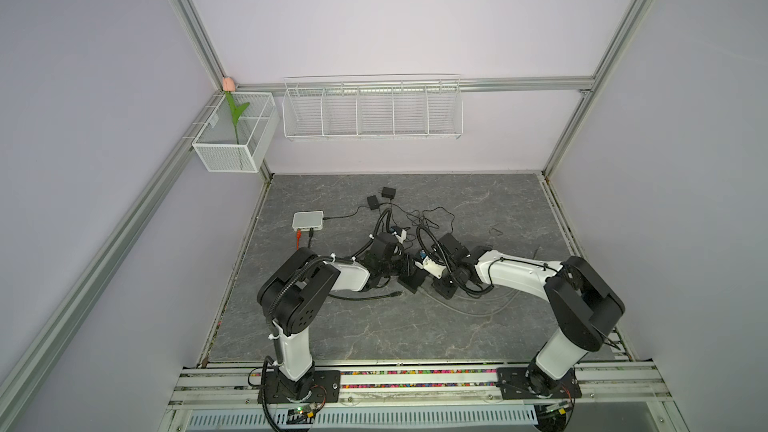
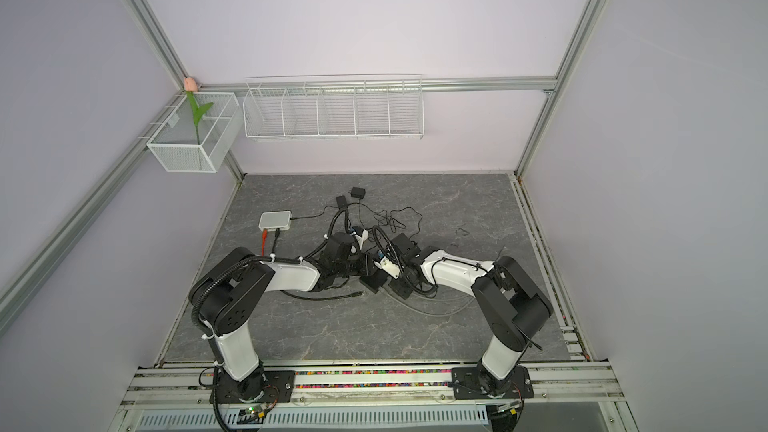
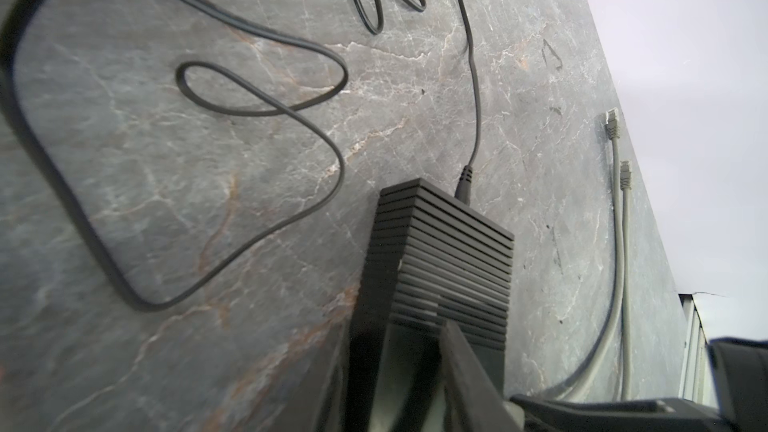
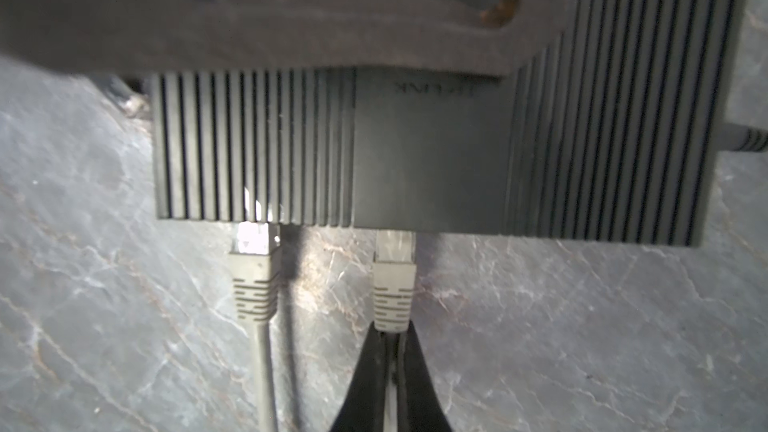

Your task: Insert the plug into the switch port

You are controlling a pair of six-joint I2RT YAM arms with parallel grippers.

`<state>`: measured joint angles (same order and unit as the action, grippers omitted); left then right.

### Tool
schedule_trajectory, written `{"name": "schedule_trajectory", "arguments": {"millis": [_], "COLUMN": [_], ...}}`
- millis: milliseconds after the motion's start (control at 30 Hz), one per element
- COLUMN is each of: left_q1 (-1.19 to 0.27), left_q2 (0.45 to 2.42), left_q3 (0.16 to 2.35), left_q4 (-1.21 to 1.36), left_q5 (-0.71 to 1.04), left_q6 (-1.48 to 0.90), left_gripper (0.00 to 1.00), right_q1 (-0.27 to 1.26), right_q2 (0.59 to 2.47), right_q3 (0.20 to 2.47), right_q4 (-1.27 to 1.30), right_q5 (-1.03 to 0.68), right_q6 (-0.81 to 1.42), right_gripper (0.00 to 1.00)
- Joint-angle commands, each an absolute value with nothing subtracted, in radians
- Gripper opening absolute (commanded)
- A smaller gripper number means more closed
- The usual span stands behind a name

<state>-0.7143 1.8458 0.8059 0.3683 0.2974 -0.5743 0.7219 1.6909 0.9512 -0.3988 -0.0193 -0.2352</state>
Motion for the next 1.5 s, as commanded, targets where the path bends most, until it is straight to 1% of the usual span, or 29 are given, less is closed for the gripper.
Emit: {"name": "schedule_trajectory", "arguments": {"millis": [0,100,200,333,467,633,933,1233,1367,1467], "left_q1": [-0.815,-0.804,-0.784,-0.759,-0.753,-0.746,-0.713,-0.697,-0.696,-0.695], "left_q2": [1.889,1.89,1.884,1.857,1.825,1.801,1.747,1.652,1.603,1.575], "left_q3": [0.768,0.766,0.766,0.767,0.767,0.775,0.8,0.804,0.807,0.804], "left_q4": [0.237,0.245,0.256,0.244,0.236,0.236,0.182,0.092,0.052,0.03], "left_q5": [0.516,0.505,0.5,0.487,0.485,0.473,0.45,0.398,0.363,0.337], "left_q6": [-0.585,-0.592,-0.603,-0.603,-0.601,-0.608,-0.596,-0.554,-0.537,-0.53], "left_gripper": [0.35,0.35,0.35,0.35,0.35,0.38,0.4,0.43,0.45,0.47], "right_q1": [0.735,0.733,0.725,0.71,0.692,0.681,0.669,0.656,0.646,0.615], "right_q2": [1.697,1.695,1.703,1.721,1.726,1.74,1.72,1.647,1.615,1.595], "right_q3": [1.046,1.044,1.05,1.074,1.097,1.14,1.133,1.088,1.077,1.083], "right_q4": [-0.071,-0.101,-0.138,-0.189,-0.22,-0.261,-0.288,-0.287,-0.289,-0.322], "right_q5": [-0.011,0.035,0.075,0.127,0.144,0.189,0.166,0.166,0.16,0.139], "right_q6": [-0.235,-0.243,-0.254,-0.262,-0.262,-0.273,-0.276,-0.258,-0.234,-0.16], "right_gripper": [0.08,0.1,0.14,0.15,0.16,0.19,0.22,0.24,0.28,0.33]}}
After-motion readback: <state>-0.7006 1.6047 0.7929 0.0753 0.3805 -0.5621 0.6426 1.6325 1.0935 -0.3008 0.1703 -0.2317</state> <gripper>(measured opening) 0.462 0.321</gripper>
